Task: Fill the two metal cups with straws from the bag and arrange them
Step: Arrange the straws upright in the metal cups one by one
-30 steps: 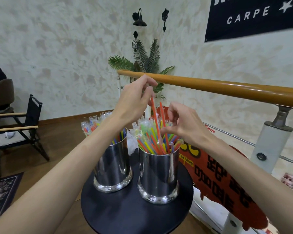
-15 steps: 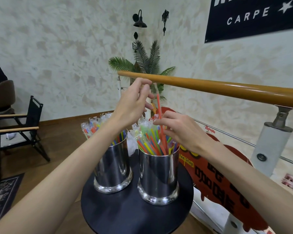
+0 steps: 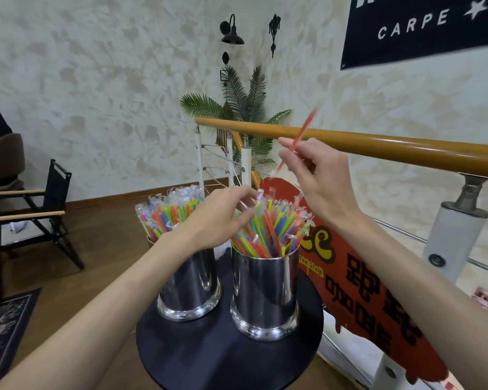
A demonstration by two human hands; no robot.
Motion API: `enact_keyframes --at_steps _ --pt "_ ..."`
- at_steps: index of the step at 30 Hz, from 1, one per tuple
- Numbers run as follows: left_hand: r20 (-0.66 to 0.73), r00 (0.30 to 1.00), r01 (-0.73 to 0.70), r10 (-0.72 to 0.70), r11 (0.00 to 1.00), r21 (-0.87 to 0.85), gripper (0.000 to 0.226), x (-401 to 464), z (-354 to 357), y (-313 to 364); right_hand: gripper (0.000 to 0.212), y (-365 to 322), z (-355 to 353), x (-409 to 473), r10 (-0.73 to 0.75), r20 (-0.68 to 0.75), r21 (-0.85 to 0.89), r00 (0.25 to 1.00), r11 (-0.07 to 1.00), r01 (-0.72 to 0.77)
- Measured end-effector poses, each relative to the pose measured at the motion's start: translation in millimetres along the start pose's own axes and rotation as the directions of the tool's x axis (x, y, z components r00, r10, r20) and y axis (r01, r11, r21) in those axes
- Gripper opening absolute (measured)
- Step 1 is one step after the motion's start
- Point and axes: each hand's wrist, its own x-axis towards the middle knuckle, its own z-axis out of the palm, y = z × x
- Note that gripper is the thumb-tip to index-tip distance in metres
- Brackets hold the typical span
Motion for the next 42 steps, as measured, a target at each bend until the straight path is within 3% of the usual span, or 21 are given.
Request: enact_keyframes --at_steps 3,7,9,11,14,16,19,22,25,28,31,35,37,39,42 --pt "-0.024 1.0 0.007 -0.007 1.0 -0.012 0.029 -2 0 -1 0.023 -6 -1 -2 0.16 0.033 0.066 0.987 0.985 -0.162" --pt "-0.041 0.999 -0.012 0.01 0.999 -0.036 0.03 -3 -1 -1 0.014 -4 3 -9 0.287 0.227 0.044 0.931 0.952 -0.304" --pt "-0.08 0.997 -0.024 0.019 0.998 -0.062 0.034 -2 -1 0 0.012 2 7 -15 0.32 0.326 -0.056 0.889 0.946 -0.32" --pt "-0.148 0.989 -0.026 0.008 0.993 -0.119 0.042 -1 -1 2 0.024 6 12 -22 0.348 0.431 -0.152 0.832 0.937 -0.314" --pt "-0.258 0.966 -0.052 -0.012 0.97 -0.238 0.052 3 -4 13 0.029 5 16 -26 0.356 0.601 -0.275 0.715 0.933 -0.234" --pt "-0.309 0.951 -0.099 0.012 0.959 -0.266 0.045 6 -5 19 0.031 5 17 -27 0.344 0.679 -0.285 0.648 0.938 -0.2" --pt "-0.353 0.93 -0.159 0.104 0.979 -0.129 0.018 8 -5 22 0.027 5 13 -25 0.329 0.704 -0.248 0.63 0.944 -0.216" --pt "-0.291 0.95 -0.144 0.115 0.986 -0.082 0.013 6 -3 22 0.013 6 4 -21 0.293 0.688 -0.143 0.664 0.952 -0.271" --pt "-0.05 0.989 -0.135 0.136 0.991 0.023 0.018 1 -3 17 0.005 14 -13 -13 0.266 0.618 -0.06 0.74 0.954 -0.293" --pt "0.204 0.973 -0.121 0.11 0.992 0.043 0.047 -5 -2 15 0.018 21 -33 -8 0.27 0.695 -0.09 0.666 0.952 -0.291" --pt "0.122 0.987 -0.102 0.1 0.995 0.009 0.073 -7 2 13 0.038 23 -44 -7 0.325 0.757 -0.211 0.567 0.943 -0.258" --pt "0.053 0.982 -0.179 0.181 0.983 -0.047 0.06 -14 1 25 0.056 24 -45 -11 0.41 0.775 -0.357 0.48 0.912 -0.202" --pt "0.083 0.968 -0.242 0.235 0.967 0.08 0.07 -17 3 35 0.061 26 -43 -13 0.424 0.789 -0.388 0.444 0.905 -0.176" --pt "0.127 0.966 -0.246 0.224 0.947 0.208 0.074 -17 10 40 0.064 26 -39 -14 0.434 0.786 -0.411 0.441 0.899 -0.152" --pt "0.118 0.97 -0.237 0.214 0.94 0.246 0.059 -16 22 39 0.071 26 -31 -19 0.428 0.766 -0.429 0.48 0.896 -0.115"
